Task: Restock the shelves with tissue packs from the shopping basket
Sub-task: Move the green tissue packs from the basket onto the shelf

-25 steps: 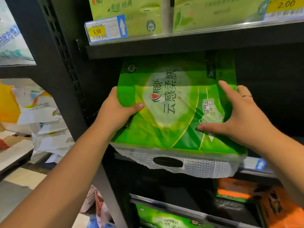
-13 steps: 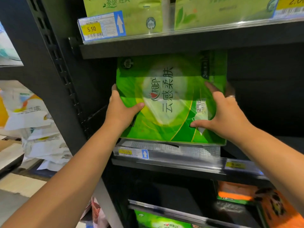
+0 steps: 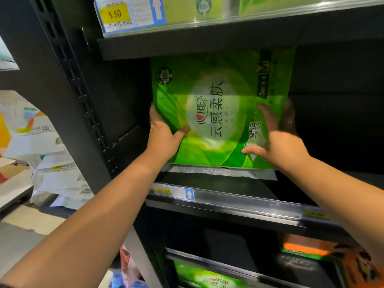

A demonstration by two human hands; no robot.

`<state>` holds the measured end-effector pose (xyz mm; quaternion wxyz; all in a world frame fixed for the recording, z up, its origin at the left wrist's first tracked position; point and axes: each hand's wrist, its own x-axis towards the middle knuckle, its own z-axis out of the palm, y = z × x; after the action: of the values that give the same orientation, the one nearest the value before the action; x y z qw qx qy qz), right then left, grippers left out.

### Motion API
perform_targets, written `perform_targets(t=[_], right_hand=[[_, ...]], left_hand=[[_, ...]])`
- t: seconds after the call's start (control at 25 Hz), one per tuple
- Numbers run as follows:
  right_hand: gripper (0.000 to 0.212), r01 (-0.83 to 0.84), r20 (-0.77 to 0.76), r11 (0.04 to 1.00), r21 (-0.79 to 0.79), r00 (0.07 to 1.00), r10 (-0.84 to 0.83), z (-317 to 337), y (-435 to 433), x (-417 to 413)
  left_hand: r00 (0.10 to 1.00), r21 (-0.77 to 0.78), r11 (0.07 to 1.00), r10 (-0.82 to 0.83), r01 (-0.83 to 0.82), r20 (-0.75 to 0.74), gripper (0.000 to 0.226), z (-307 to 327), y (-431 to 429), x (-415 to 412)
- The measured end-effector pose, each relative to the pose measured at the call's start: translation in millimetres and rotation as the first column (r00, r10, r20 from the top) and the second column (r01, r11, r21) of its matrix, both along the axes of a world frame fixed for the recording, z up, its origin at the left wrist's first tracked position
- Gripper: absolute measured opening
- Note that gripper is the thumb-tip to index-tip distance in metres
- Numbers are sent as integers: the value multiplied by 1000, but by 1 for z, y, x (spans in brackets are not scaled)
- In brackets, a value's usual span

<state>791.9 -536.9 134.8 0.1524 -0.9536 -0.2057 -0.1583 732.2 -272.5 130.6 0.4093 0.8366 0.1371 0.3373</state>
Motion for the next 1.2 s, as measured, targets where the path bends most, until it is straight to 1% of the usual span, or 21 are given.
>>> perform_targets(t=[0.08, 0.12, 0.16, 0.2, 0.24, 0.28, 0.32, 0.36, 0.4, 0.48, 0.56, 0.6, 0.68, 0.72, 0.8, 0.92, 1.04, 1.2], right_hand=[[115, 11, -61, 1000, 16, 998, -10, -1, 5, 9], [116, 22, -67, 1000, 18, 998, -21, -2, 5, 10], [116, 52, -28, 999, -10, 998, -52, -2, 4, 8], [114, 80, 52, 995, -63, 996, -77, -1, 3, 5], [106, 76, 155, 990, -119, 986, -57, -2, 3, 0], [89, 20, 270, 984, -179, 963, 30, -5, 3, -4], [68, -40, 344, 968, -247, 930, 126, -7, 5, -9], [51, -90, 331, 943, -320, 922, 200, -7, 8, -13], [40, -125, 257, 914, -386, 937, 237, -7, 12, -14], [26, -164, 134, 892, -422, 961, 240, -11, 20, -5], [20, -200, 87, 906, -372, 965, 249, -14, 26, 7], [24, -212, 73, 906, -366, 964, 255, -16, 29, 12], [35, -234, 40, 882, -409, 961, 273, -21, 34, 24], [35, -244, 15, 876, -416, 961, 275, -21, 36, 29], [36, -269, -19, 878, -395, 958, 285, -21, 39, 34], [41, -284, -31, 875, -393, 955, 296, -22, 40, 36], [48, -260, -86, 887, -381, 966, 246, -19, 44, 28], [59, -170, -130, 906, -388, 983, 129, -14, 47, 7]], left_hand=[[990, 118, 991, 72, -58, -121, 103, 2, -4, 4], [972, 225, 968, 155, -113, -177, 98, 2, -7, 2], [953, 357, 919, 245, -169, -179, 93, 1, -12, -2], [947, 495, 842, 303, -213, -108, 86, 0, -16, -8], [952, 617, 753, 304, -228, -20, 77, -2, -20, -12], [963, 707, 676, 267, -205, 24, 67, -4, -23, -15], [976, 760, 637, 218, -128, -18, 59, -4, -24, -15], [981, 761, 648, 167, -30, -103, 54, -4, -25, -12], [976, 732, 680, 126, 43, -175, 52, -4, -25, -7], [976, 695, 715, 87, 78, -199, 53, -6, -21, 6], [981, 705, 706, 82, 69, -178, 56, -11, -16, 16], [979, 730, 679, 90, 73, -182, 59, -12, -13, 20], [967, 781, 618, 135, 88, -216, 64, -15, -9, 28], [961, 792, 602, 147, 100, -233, 66, -15, -7, 31], [954, 775, 618, 130, 137, -272, 66, -15, -5, 36], [940, 741, 639, 82, 206, -332, 65, -13, -1, 35], [918, 699, 656, 23, 285, -396, 66, -11, 3, 26], [883, 685, 636, 10, 356, -469, 76, -6, 0, 6]])
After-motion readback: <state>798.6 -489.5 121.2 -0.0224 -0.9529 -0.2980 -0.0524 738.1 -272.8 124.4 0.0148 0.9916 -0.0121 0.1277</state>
